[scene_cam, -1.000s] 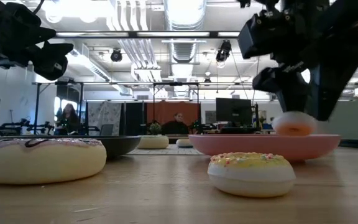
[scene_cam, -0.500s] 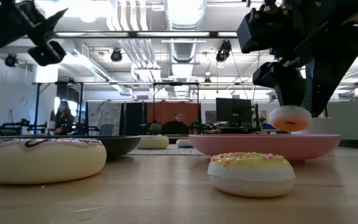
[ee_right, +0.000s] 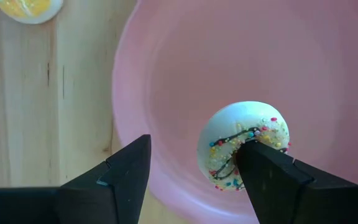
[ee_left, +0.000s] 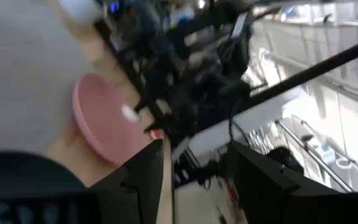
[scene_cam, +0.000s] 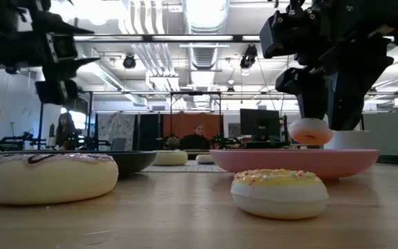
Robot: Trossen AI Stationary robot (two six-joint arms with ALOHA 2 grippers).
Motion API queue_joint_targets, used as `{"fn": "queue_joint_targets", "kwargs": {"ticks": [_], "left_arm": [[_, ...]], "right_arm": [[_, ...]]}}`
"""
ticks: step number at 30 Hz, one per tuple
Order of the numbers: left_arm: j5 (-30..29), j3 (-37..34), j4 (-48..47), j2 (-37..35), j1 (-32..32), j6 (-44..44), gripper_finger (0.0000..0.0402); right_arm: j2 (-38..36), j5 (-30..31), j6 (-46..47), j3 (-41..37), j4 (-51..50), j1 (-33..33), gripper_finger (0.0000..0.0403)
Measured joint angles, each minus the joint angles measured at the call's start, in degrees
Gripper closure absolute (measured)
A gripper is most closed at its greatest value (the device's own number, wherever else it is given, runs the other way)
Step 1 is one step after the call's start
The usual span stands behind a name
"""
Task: Pick & Place donuts
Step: Put the small white donut on the pink plate
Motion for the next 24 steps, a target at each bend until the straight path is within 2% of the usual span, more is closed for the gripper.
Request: {"fn": "queue_joint_targets", "kwargs": {"ticks": [2,5,8,12,15,18,24], "left_arm": [[-0.8,0.6,5.6,5.3,0.0,-0.6,0.0245],[-6.6,2.2,10.7,10.4,0.2,-1.4,0.0245],[-9.0,5.3,11.6,13.7,0.2,-5.9,0.0245],[-5.0,12.5,8.5,21.0,-0.4,6.3,0.0245],[-7.1,18.8,3.7,28.7,-0.9,15.6,0.0245],[-8.1,25.1,-1.2,36.8,-0.8,18.9,0.0245],[-4.9,34.1,-2.4,51.9,-3.3,36.2,0.0245]], "right_arm": [[0.0,0.0,1.1,0.0,0.0,0.0,0.0179],[0.0,0.0,3.5,0.0,0.0,0.0,0.0179],[0.0,0.0,4.7,0.0,0.3,0.0,0.0179],[0.0,0.0,5.5,0.0,0.6,0.0,0.0179],[0.0,0.0,5.5,0.0,0.7,0.0,0.0179],[0.0,0.0,5.5,0.0,0.8,0.0,0.0179],[0.0,0.0,5.9,0.0,1.3,0.0,0.0179]]}}
